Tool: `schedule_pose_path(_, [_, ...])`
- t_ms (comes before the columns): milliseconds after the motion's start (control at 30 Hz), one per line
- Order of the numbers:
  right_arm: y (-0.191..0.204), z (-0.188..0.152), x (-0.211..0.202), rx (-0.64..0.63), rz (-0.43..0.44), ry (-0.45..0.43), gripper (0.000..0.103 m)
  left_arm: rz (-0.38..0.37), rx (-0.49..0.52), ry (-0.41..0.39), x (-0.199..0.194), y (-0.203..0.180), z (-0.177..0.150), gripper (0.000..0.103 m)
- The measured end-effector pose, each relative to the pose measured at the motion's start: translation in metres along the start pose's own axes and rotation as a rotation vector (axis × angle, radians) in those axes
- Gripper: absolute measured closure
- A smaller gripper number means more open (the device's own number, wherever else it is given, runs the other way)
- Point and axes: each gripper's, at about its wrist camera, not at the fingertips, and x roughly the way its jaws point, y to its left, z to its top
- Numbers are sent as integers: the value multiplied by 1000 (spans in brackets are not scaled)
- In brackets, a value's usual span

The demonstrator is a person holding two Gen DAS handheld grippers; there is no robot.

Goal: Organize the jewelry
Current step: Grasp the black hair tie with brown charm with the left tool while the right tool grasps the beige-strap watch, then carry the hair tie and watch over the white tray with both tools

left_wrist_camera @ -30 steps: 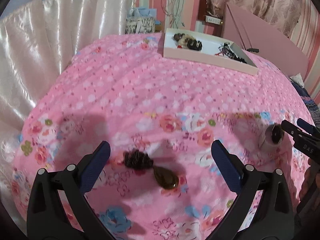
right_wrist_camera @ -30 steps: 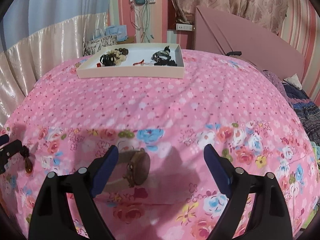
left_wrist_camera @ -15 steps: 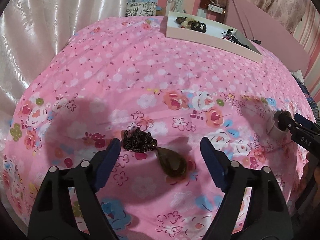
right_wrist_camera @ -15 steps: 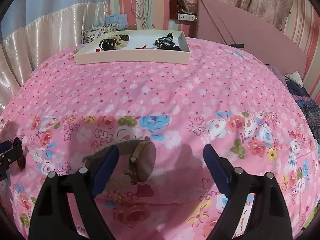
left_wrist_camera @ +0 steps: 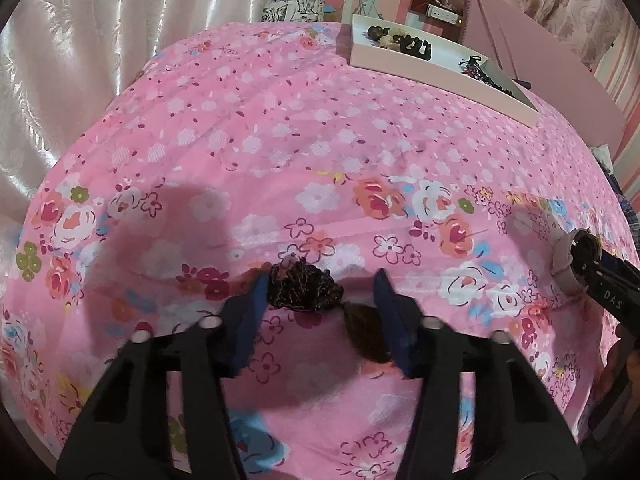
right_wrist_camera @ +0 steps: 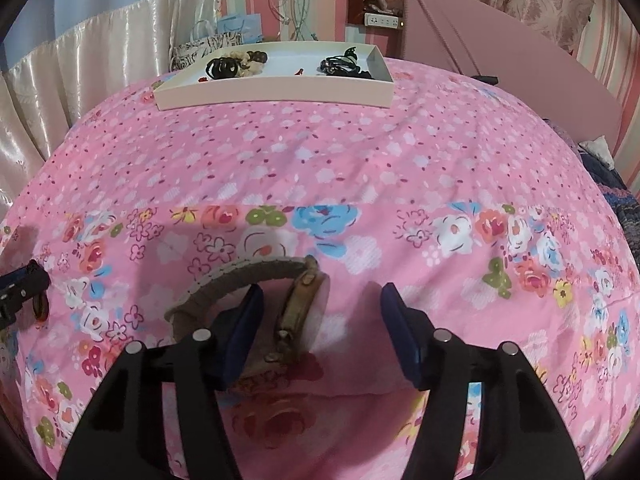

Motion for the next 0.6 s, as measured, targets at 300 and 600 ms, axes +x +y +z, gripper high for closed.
schedule_pose_path(300, [-1, -3, -3, 0, 3, 2, 47, 6, 2, 4, -5, -2, -7, 66])
schedule_pose_path(600, [3, -5, -4, -5, 33, -6, 72, 59, 47, -9, -4, -14, -9, 71])
